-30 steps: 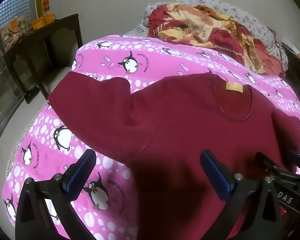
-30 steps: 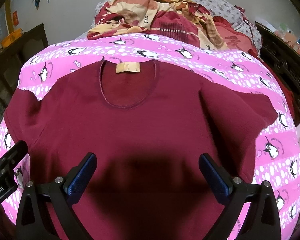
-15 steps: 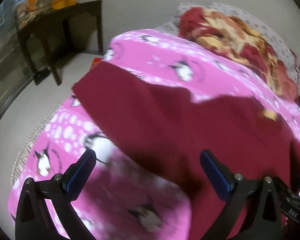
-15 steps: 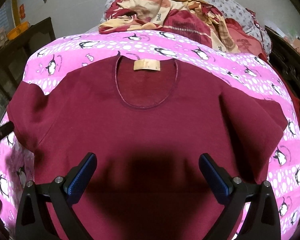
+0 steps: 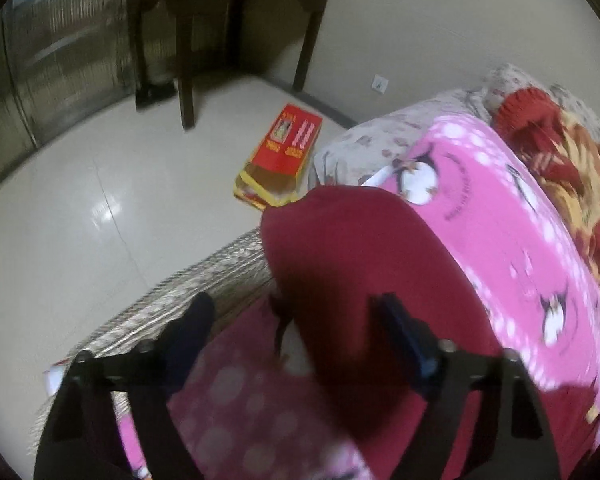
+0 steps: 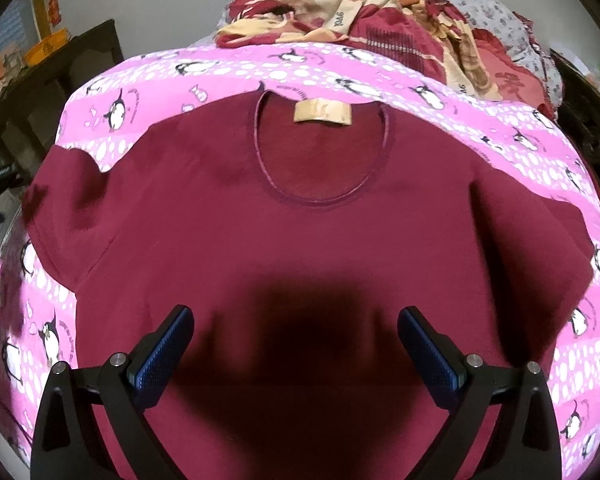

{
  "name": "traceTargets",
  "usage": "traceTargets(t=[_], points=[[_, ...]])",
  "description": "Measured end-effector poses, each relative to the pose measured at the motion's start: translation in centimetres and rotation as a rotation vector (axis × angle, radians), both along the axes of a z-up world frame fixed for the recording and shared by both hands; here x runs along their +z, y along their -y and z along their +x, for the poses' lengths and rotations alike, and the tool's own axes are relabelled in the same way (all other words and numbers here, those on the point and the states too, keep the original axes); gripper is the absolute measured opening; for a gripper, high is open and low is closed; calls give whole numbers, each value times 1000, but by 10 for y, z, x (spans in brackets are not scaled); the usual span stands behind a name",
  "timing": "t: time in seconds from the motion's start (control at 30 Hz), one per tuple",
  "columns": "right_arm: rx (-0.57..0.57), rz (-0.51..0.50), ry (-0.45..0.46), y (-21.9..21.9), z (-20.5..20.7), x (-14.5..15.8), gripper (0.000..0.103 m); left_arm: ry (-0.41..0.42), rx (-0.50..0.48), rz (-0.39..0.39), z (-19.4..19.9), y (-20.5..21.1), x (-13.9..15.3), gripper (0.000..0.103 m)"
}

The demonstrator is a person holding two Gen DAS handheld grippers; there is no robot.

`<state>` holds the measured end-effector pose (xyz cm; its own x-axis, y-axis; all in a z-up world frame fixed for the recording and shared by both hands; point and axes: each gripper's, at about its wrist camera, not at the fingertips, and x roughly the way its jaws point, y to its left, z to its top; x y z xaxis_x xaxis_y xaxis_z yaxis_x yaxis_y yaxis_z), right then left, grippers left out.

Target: Fold small clothes

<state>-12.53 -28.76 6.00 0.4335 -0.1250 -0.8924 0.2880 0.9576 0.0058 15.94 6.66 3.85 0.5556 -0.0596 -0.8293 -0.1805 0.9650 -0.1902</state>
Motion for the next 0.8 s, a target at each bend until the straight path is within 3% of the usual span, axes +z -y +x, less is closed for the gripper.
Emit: traceTargets(t=[0.1, 0.13, 0.2, 0.23, 0.27, 0.33, 0.4, 0.53, 0.67, 0.8], points=[[10, 4, -14, -1, 3, -4, 103, 8, -1, -2, 15, 1, -8, 64], [10, 10, -15, 1, 3, -5, 103, 31, -14, 6, 17, 3, -7, 46], [5, 19, -12, 2, 3, -5, 103, 27, -35, 25, 19, 10, -6, 30], [1, 21, -10, 3, 3, -5, 103, 32, -40, 68, 18, 15, -5, 14], [-4, 25, -8, 4, 3, -4, 103, 30, -52, 94, 19, 19, -4, 8], [-15, 35, 1, 7, 1, -2, 103, 33, -73, 115, 16, 23, 1, 8], [-21, 40, 13, 10, -2, 2, 103, 58, -80, 81, 5, 23, 15, 8], [-50, 37, 38, 19, -12, 13, 103, 177, -164, 44, -38, 46, 64, 8], [-90, 55, 62, 32, -26, 22, 103, 291, -371, -17, -110, 96, 107, 8], [-144, 54, 71, 48, -44, 26, 103, 309, -612, -45, -182, 160, 106, 7]])
